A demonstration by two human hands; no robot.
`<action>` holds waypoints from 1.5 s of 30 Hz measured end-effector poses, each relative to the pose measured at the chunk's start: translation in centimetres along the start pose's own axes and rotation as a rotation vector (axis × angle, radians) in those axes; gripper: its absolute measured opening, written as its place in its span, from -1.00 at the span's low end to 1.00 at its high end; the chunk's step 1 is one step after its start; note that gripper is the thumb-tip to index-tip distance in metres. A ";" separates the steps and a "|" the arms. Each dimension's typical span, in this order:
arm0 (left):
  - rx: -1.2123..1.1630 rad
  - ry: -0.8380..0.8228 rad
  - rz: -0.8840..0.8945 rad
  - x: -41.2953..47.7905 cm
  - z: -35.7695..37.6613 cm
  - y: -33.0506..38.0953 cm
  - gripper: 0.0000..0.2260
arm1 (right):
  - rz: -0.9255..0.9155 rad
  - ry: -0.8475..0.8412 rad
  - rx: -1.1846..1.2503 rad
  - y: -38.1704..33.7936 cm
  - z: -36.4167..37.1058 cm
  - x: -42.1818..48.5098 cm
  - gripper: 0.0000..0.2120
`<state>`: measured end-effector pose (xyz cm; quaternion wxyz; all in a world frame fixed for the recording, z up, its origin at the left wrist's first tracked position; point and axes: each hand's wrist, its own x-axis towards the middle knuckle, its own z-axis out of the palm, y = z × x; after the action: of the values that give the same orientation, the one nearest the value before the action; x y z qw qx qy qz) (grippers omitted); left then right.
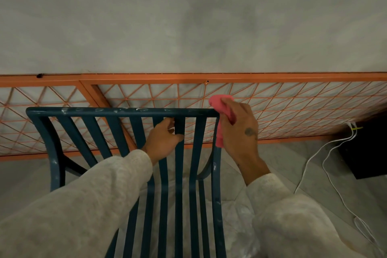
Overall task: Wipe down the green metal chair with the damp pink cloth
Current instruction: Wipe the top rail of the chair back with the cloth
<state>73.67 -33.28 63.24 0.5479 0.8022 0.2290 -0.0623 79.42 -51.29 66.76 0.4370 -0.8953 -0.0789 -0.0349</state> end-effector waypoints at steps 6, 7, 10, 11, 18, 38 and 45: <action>-0.071 -0.068 0.013 0.1 -0.5 -0.3 -0.53 | -0.173 -0.034 -0.255 1.4 1.8 -1.0 -0.63; -0.066 -0.082 0.020 0.1 -0.7 -0.3 -0.53 | -0.150 -0.014 -0.274 1.3 1.8 -0.8 -0.63; -0.072 -0.081 0.031 0.0 -0.9 -0.3 -0.55 | -0.112 -0.032 -0.355 0.4 2.2 -0.5 -0.58; -0.083 -0.076 0.030 0.0 -0.9 -0.3 -0.55 | -0.116 -0.055 -0.364 -0.1 2.6 -0.5 -0.56; -0.123 -0.079 0.036 -0.2 -1.0 -0.3 -0.54 | -0.094 -0.103 -0.321 0.5 2.3 0.3 -0.60; 0.635 0.307 0.585 -0.2 -2.8 1.7 -0.72 | -0.186 -0.087 -0.378 1.3 2.2 -0.2 -0.59; 0.946 0.067 0.536 3.1 -3.6 4.7 -0.62 | -0.102 -0.112 -0.398 1.5 1.5 1.0 -0.55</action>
<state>77.93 -30.49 67.58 0.1163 0.9930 -0.0192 0.0093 80.70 -50.92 64.82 0.2443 -0.9593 -0.1399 -0.0218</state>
